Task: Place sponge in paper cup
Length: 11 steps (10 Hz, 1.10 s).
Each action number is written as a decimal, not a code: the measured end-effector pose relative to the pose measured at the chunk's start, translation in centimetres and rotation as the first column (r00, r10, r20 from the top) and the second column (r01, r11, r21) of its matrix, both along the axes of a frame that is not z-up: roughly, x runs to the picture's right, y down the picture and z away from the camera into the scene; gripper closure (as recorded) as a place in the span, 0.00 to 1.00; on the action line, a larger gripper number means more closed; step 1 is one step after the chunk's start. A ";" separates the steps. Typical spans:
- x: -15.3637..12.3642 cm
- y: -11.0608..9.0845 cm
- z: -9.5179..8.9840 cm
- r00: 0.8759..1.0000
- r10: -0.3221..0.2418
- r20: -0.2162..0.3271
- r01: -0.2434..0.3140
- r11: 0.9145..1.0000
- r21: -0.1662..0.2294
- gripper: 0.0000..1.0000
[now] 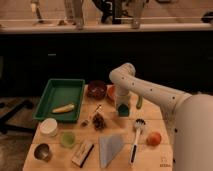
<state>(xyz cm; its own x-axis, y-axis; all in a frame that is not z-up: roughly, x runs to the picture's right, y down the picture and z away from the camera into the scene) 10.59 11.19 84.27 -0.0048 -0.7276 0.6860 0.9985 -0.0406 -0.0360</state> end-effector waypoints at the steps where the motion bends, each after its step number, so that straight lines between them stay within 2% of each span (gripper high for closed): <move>1: -0.1 -0.1 -1.3 1.000 0.006 -0.008 -0.006 1.000 0.017 1.00; 4: -1.2 0.2 -5.3 1.000 0.003 -0.015 -0.003 0.998 0.057 1.00; 6: -3.0 0.7 -8.3 1.000 -0.011 0.001 0.011 0.996 0.085 1.00; 9: -5.5 1.4 -11.1 0.999 -0.036 0.028 0.033 0.993 0.114 1.00; 11: -6.3 2.1 -12.4 0.999 -0.042 0.028 0.038 0.991 0.125 1.00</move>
